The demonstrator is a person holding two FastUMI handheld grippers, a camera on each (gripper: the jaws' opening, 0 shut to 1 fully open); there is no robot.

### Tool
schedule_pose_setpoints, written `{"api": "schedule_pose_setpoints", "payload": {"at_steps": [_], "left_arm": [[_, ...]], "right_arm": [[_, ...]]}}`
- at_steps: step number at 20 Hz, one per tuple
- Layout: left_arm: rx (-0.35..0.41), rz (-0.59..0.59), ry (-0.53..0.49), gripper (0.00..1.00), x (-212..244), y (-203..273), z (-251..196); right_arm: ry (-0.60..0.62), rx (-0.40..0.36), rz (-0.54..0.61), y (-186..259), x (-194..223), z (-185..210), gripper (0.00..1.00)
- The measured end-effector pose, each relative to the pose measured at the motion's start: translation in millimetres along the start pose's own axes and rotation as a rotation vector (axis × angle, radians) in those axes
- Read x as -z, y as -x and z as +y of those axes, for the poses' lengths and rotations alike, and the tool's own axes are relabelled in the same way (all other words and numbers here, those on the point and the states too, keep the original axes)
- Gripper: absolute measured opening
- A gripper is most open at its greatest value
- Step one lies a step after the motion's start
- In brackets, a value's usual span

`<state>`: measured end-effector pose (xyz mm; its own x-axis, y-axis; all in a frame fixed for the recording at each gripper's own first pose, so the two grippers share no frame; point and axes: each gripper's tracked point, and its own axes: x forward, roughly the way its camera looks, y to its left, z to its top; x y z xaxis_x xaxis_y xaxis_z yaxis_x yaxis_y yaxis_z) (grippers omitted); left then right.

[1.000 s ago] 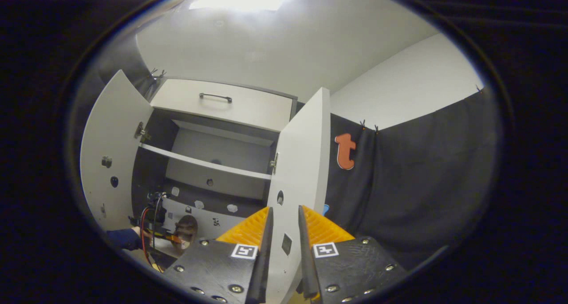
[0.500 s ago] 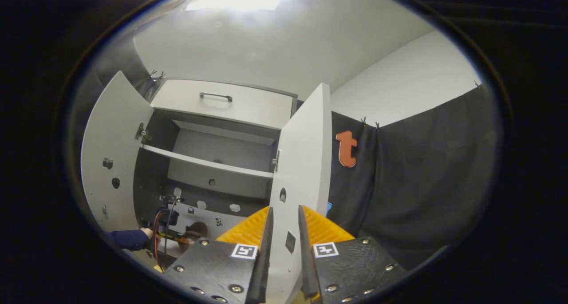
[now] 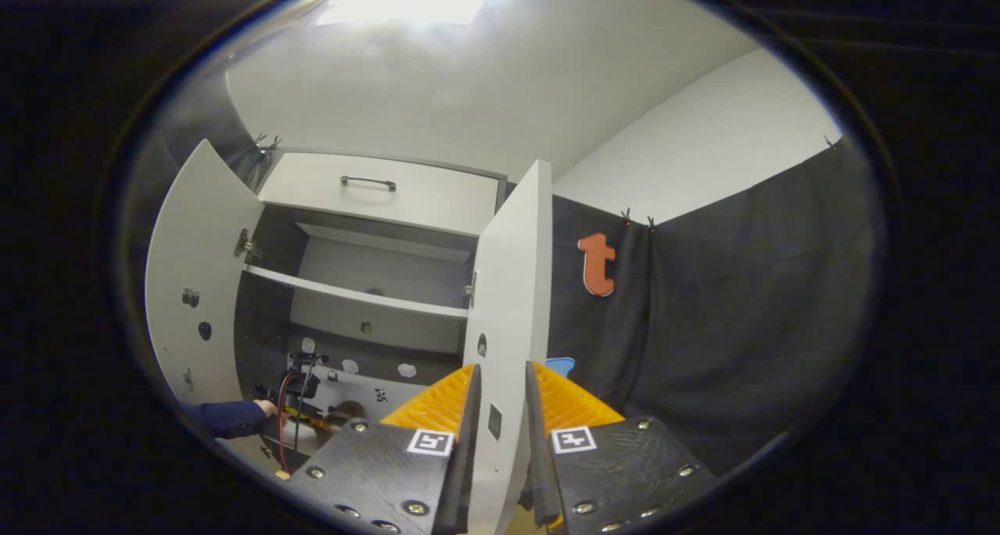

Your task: Grab one shoe with the right hand and put it into the shoe cabinet, grab the other shoe with the left hand and put it into the shoe cabinet; then close the right door with the right hand and the left door with the left hand.

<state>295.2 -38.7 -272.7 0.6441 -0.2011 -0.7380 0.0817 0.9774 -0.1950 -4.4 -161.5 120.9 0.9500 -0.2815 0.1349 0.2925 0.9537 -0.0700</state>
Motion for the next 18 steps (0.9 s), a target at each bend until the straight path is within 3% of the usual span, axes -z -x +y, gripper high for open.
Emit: {"api": "schedule_pose_setpoints", "payload": {"at_steps": [5,8,10,18], "left_arm": [[-0.019,-0.014,-0.018,0.31,-0.2,1.0,-3.5],[-0.034,-0.027,-0.035,0.39,-2.6,9.9,-4.2],[-0.024,-0.069,-0.032,0.58,-9.5,24.3,-8.9],[-0.014,-0.326,-0.03,0.58,-42.9,140.6,-50.0]], "right_arm": [[0.01,0.051,-0.002,11.2,-2.3,-24.6,0.29],[-0.008,0.068,0.014,14.6,2.4,-37.3,0.29],[-0.025,0.069,0.025,14.9,7.6,-44.3,0.29],[-0.082,-0.063,0.157,1.1,58.7,-74.5,0.37]]}}
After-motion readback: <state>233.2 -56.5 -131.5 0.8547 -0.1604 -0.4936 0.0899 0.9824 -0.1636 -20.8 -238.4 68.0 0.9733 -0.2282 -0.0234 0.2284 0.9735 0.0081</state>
